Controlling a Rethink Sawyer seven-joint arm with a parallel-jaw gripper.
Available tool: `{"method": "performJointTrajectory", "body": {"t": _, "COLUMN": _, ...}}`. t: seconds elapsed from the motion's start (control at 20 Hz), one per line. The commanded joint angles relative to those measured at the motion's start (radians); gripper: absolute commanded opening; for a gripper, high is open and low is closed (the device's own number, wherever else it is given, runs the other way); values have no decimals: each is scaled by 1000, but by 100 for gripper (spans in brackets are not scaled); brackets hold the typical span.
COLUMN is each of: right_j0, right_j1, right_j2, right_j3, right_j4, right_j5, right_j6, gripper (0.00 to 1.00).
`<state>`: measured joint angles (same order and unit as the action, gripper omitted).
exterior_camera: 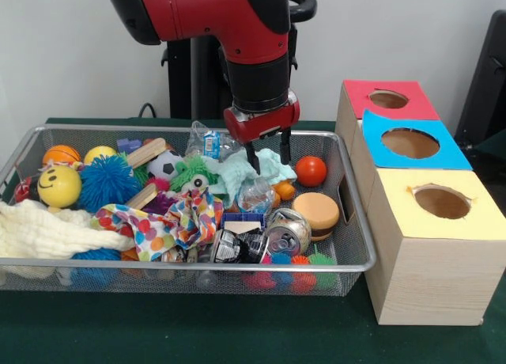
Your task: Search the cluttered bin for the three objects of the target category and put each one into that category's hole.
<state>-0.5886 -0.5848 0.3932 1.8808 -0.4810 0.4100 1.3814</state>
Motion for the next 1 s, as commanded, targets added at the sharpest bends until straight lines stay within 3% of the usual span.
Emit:
{"method": "performJointTrajectory", "body": {"t": 0.05, "right_j0": -19, "right_j1": -8, "right_j2": 30, "right_j3": -91, "right_j4": -64, "right_j5": 0, "right_j6": -17, "gripper": 100}}
{"method": "performJointTrajectory", "body": {"t": 0.6, "right_j0": -27, "right_j1": -8, "right_j2": 39, "right_j3": -90, "right_j4": -58, "right_j5": 8, "right_j6": -22, "gripper": 100}}
{"method": "performJointTrajectory", "body": {"t": 0.65, "right_j0": -31, "right_j1": -7, "right_j2": 43, "right_j3": -87, "right_j4": -58, "right_j5": 6, "right_j6": -24, "gripper": 0}}
{"method": "performJointTrajectory", "body": {"t": 1.0, "right_j0": -30, "right_j1": -9, "right_j2": 43, "right_j3": -88, "right_j4": -63, "right_j5": 8, "right_j6": -29, "gripper": 0}}
